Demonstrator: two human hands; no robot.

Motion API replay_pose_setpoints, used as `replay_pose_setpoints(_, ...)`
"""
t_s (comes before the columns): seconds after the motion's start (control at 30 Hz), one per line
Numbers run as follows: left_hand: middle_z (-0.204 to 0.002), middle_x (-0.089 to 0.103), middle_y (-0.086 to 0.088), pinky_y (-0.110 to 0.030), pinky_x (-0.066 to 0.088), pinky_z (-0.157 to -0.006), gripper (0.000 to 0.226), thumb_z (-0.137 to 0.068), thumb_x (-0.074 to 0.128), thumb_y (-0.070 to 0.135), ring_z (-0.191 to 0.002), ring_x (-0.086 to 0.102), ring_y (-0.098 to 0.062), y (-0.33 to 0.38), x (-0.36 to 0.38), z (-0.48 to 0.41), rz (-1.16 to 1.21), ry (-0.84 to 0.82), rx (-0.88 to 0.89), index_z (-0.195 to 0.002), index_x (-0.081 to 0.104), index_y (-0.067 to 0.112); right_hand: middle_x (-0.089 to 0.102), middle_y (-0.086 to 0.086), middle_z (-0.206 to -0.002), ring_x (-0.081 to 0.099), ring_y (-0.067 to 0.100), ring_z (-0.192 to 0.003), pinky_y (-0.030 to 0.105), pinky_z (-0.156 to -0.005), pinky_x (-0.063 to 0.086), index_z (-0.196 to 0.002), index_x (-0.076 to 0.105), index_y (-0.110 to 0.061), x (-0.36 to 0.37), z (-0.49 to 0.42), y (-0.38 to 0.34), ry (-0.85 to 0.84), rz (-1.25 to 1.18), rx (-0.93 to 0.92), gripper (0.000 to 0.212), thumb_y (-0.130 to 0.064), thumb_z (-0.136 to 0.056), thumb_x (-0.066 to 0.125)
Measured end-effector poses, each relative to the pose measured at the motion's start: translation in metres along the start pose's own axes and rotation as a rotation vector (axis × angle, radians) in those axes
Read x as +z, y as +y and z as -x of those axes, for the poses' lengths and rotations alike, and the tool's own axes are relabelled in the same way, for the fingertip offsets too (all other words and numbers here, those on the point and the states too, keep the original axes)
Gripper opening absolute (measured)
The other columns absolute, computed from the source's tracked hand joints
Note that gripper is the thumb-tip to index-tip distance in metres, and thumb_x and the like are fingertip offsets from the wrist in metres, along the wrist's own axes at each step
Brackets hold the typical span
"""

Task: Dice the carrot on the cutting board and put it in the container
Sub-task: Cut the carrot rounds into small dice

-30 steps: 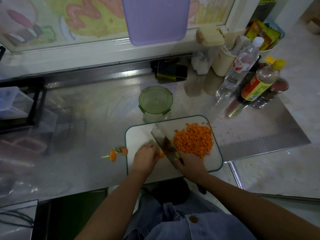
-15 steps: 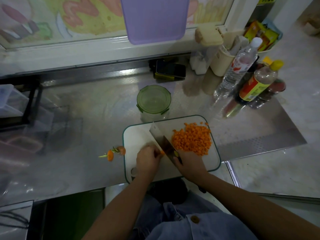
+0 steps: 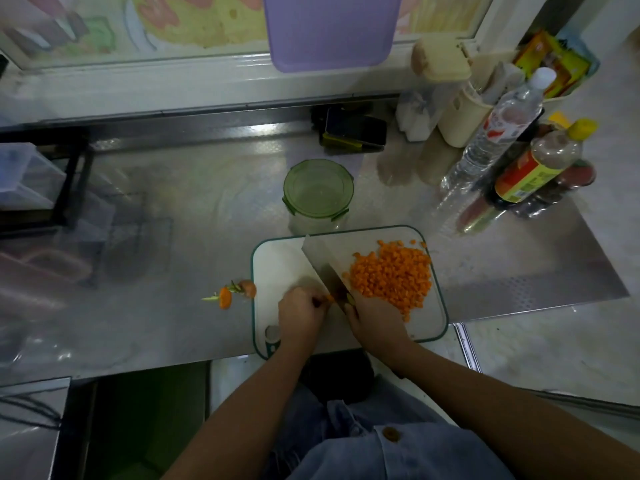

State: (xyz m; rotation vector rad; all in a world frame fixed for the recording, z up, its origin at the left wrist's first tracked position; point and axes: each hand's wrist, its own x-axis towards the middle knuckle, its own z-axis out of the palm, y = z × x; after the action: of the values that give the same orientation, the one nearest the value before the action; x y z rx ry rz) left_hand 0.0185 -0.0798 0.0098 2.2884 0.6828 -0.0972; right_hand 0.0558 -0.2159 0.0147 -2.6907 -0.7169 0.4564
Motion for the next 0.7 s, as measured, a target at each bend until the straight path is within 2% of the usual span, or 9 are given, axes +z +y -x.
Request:
replay_pose_setpoints(0.2, -0.091, 0.074, 0.001, -0.021, 0.042, -0.076, 0.011, -0.084, 0.067, 0.018, -0.086, 0.066, -0.018, 0.001, -0.001, 0.002, -0.016, -0.008, -0.011, -0.086, 0.078, 0.016, 0.064, 0.012, -0.078, 0.06, 0.029, -0.066, 0.028, -0.045, 0.03, -0.105, 0.057, -0.009, -0.007, 0.006, 0.002, 0.013, -0.025, -0.03, 0.025, -0.028, -0.098, 0.043)
replay_pose_setpoints(0.33, -0.089, 0.074, -0.002, -0.026, 0.045, -0.077, 0.012, -0.084, 0.066, 0.018, -0.085, 0.066, -0.021, 0.001, -0.001, 0.002, -0.017, -0.006, -0.022, -0.084, 0.077, 0.014, 0.064, 0.01, -0.084, 0.061, 0.027, -0.072, 0.029, -0.054, 0.034, -0.101, 0.056, -0.012, -0.004, 0.006, 0.0, -0.022, 0.022, -0.016, 0.023, -0.03, -0.098, 0.042)
replay_pose_setpoints(0.57, -0.085, 0.072, -0.006, -0.029, 0.045, -0.073, 0.011, -0.084, 0.067, 0.022, -0.082, 0.064, -0.023, 0.001, 0.001, -0.002, -0.001, -0.016, -0.088, -0.082, 0.075, 0.014, 0.065, 0.01, -0.087, 0.063, 0.028, -0.075, 0.032, -0.056, 0.041, -0.101, 0.056, -0.012, 0.0, 0.0, -0.003, -0.065, 0.056, -0.002, 0.022, -0.027, -0.097, 0.041)
replay_pose_setpoints(0.7, -0.089, 0.072, -0.005, -0.03, 0.048, -0.076, 0.012, -0.084, 0.067, 0.023, -0.085, 0.064, -0.024, 0.001, 0.001, -0.001, -0.009, -0.006, -0.098, -0.086, 0.075, 0.014, 0.065, 0.011, -0.089, 0.063, 0.031, -0.077, 0.033, -0.057, 0.04, -0.106, 0.055, -0.012, 0.002, -0.006, -0.005, -0.048, 0.067, -0.016, 0.026, -0.031, -0.099, 0.039)
